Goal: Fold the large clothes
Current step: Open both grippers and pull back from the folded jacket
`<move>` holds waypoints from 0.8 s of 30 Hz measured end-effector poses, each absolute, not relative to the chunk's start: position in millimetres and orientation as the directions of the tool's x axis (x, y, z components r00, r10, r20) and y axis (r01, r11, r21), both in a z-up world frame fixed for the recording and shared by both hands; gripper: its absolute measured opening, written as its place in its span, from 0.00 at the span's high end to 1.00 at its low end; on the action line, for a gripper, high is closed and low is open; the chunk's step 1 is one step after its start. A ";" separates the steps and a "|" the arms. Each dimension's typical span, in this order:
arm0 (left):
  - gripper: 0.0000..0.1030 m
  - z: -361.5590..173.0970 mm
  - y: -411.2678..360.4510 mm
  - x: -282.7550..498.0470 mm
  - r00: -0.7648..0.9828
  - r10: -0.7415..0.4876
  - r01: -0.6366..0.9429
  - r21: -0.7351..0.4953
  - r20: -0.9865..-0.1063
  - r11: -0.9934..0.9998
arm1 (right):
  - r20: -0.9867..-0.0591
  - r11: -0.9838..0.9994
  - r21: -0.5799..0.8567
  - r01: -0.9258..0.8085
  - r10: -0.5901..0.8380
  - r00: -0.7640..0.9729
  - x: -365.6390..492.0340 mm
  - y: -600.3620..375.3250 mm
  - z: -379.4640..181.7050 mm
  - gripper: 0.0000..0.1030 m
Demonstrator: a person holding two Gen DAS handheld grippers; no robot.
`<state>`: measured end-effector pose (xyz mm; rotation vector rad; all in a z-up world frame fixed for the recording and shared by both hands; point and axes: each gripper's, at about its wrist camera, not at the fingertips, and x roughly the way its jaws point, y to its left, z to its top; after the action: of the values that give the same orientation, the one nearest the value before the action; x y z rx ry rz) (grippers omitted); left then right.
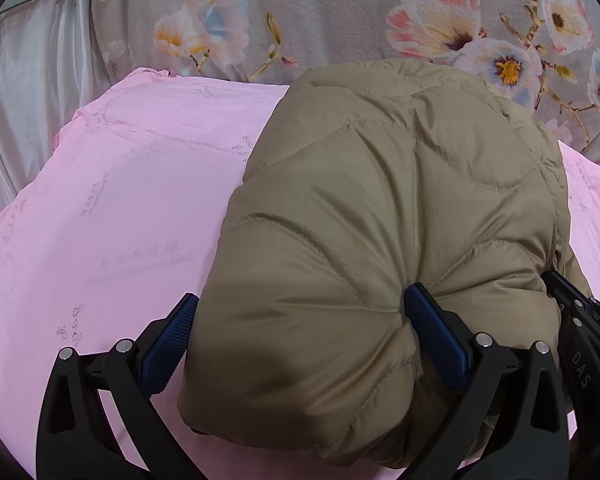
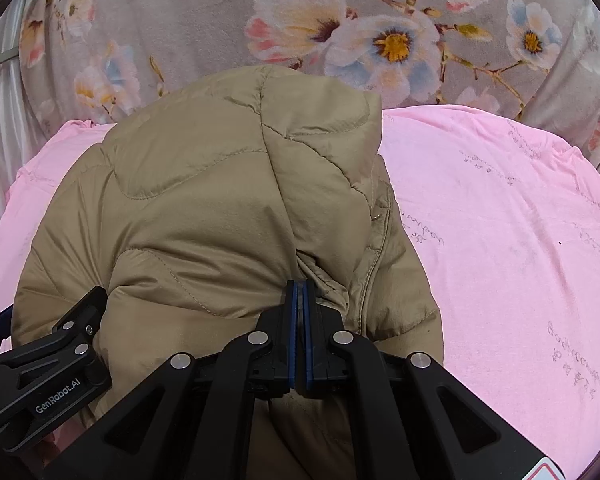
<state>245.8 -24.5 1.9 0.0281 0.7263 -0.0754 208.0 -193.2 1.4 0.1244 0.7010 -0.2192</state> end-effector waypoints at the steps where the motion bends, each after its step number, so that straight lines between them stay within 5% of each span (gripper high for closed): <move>1: 0.04 1.9 -24.5 245.9 0.747 -0.057 0.078 0.002 -0.662 0.997 | -0.651 0.969 0.044 0.241 -0.156 0.743 207.6 -193.4 1.6 0.98; 5: 0.04 6.2 -20.0 238.4 0.769 -0.075 0.079 -0.021 -0.634 0.997 | -0.625 0.959 0.123 0.256 -0.126 0.770 189.9 -204.1 7.4 0.97; 6: 0.04 7.8 -16.9 233.0 0.774 -0.082 0.077 -0.036 -0.628 0.996 | -0.620 0.956 0.129 0.264 -0.130 0.773 180.3 -203.7 9.2 0.89; 9: 0.04 10.4 -10.2 207.6 0.786 -0.090 0.070 -0.057 -0.611 0.996 | -0.594 0.944 0.099 0.315 -0.198 0.780 140.5 -199.8 14.5 0.36; 16: 0.05 8.8 -15.3 137.6 0.775 -0.112 0.137 -0.008 -0.622 0.991 | -0.653 0.943 0.136 0.303 -0.145 0.744 78.4 -194.4 8.3 0.30; 24: 0.05 3.4 -5.9 96.2 0.755 -0.086 0.114 0.002 -0.650 0.993 | -0.608 0.926 -0.018 0.378 -0.311 0.731 41.2 -178.8 14.2 0.24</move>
<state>96.2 -5.9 3.4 0.0420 0.7066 -0.1092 41.2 -178.8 14.2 0.1093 0.6488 -0.3800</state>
